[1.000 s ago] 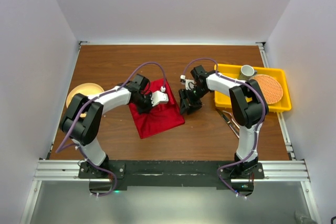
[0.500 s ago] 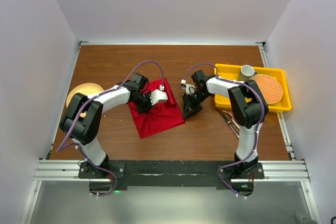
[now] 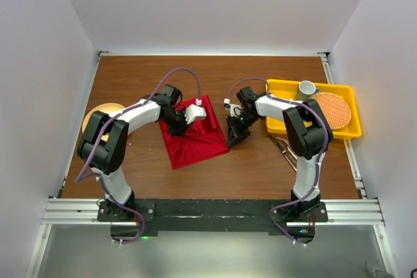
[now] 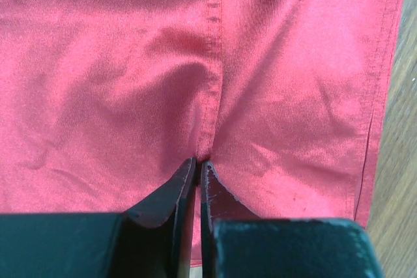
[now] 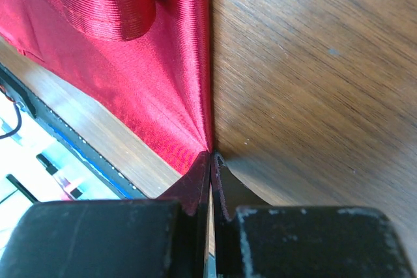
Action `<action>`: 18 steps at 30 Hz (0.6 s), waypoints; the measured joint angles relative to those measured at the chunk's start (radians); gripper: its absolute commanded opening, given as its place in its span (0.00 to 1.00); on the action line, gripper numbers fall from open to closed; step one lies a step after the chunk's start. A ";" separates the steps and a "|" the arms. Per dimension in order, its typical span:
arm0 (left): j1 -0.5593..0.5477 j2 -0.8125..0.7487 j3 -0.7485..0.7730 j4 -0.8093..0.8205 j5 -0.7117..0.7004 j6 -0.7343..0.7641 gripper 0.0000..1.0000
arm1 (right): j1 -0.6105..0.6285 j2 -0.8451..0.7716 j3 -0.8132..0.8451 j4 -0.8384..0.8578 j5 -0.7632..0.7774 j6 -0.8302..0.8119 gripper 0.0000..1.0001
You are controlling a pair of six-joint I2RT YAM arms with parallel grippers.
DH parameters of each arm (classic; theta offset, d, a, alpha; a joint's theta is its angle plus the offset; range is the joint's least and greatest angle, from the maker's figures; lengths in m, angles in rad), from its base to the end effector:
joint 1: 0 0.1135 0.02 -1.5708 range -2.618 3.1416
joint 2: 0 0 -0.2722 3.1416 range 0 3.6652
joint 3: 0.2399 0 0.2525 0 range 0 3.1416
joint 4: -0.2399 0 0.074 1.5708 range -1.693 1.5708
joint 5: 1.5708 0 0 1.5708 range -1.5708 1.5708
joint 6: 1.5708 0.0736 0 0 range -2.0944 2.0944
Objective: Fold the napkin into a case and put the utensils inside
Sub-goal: Fold the rectangle-folded napkin at the center of the board.
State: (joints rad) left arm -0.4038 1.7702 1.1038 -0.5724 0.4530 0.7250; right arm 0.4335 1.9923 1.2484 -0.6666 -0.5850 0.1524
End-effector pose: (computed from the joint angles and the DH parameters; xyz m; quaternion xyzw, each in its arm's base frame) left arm 0.3087 -0.1669 0.1433 0.5454 0.7922 -0.1929 0.1944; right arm 0.3224 0.1940 0.1063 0.1566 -0.9418 -0.2973 0.0096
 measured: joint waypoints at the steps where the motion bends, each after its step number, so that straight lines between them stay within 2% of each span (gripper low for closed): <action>1: 0.002 0.004 0.004 -0.003 0.003 0.000 0.13 | 0.000 0.000 0.000 0.000 0.001 0.000 0.00; 6: 0.010 0.017 0.023 -0.023 0.014 0.000 0.13 | 0.005 0.000 0.003 -0.003 0.006 -0.004 0.00; 8: 0.011 0.021 0.030 -0.027 0.016 0.000 0.09 | 0.008 0.000 0.006 -0.006 0.011 -0.005 0.00; 10: 0.013 0.024 0.037 -0.032 0.018 0.000 0.02 | 0.010 0.000 0.008 -0.009 0.014 -0.008 0.06; 13: 0.018 0.026 0.040 -0.039 0.024 -0.002 0.00 | 0.011 0.000 0.010 -0.011 0.017 -0.008 0.14; 15: 0.020 0.026 0.041 -0.041 0.031 -0.001 0.00 | 0.012 0.000 0.012 -0.013 0.015 -0.008 0.14; 18: 0.022 0.023 0.046 -0.048 0.042 -0.001 0.00 | 0.013 0.000 0.014 -0.014 0.015 -0.007 0.08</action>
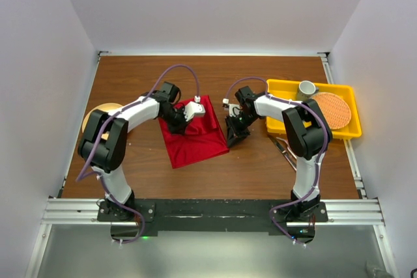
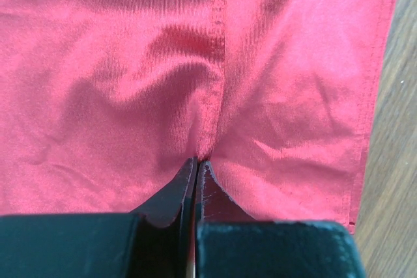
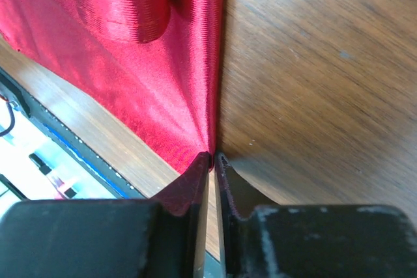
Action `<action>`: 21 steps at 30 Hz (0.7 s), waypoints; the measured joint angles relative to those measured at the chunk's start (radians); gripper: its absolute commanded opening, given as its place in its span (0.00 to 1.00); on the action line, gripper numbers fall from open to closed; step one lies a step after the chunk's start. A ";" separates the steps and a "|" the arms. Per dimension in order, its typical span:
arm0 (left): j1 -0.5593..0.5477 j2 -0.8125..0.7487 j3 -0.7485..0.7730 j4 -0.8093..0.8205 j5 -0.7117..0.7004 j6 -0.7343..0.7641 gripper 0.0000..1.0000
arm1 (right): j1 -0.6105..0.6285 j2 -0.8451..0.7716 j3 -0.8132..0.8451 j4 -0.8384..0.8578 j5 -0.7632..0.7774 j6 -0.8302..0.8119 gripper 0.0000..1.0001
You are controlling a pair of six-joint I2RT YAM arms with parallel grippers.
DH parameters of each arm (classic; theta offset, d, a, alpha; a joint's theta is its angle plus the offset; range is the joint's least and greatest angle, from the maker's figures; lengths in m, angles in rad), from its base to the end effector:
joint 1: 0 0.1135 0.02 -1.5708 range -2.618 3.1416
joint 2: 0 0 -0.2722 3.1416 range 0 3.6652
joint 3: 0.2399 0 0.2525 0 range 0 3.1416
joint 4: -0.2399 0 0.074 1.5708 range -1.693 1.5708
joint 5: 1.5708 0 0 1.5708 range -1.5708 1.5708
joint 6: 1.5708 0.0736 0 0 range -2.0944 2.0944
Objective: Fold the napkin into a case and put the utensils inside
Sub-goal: Fold the rectangle-folded napkin at the center of the board.
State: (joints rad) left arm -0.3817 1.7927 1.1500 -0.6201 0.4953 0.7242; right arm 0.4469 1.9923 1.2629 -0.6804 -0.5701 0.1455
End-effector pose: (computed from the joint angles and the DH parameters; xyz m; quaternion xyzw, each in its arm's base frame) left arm 0.3157 -0.1644 0.1478 0.5352 0.7955 -0.2133 0.1878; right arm 0.3219 0.1983 0.1090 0.1660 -0.9423 -0.2906 0.0080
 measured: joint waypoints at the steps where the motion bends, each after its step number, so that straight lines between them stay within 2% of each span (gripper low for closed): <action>1: 0.000 -0.005 0.000 -0.002 0.003 0.001 0.00 | 0.000 0.000 0.000 0.000 0.001 0.000 0.04; 4: -0.004 -0.031 0.000 -0.011 0.009 0.001 0.00 | 0.000 0.000 0.000 0.002 0.003 0.003 0.00; 21: -0.081 -0.176 -0.042 -0.067 0.071 -0.007 0.00 | 0.000 0.004 0.000 0.023 0.003 0.046 0.00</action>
State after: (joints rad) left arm -0.4629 1.6169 1.1080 -0.6868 0.5663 0.7174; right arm 0.4469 1.9961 1.2625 -0.6575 -0.5674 0.1913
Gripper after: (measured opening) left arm 0.018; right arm 0.008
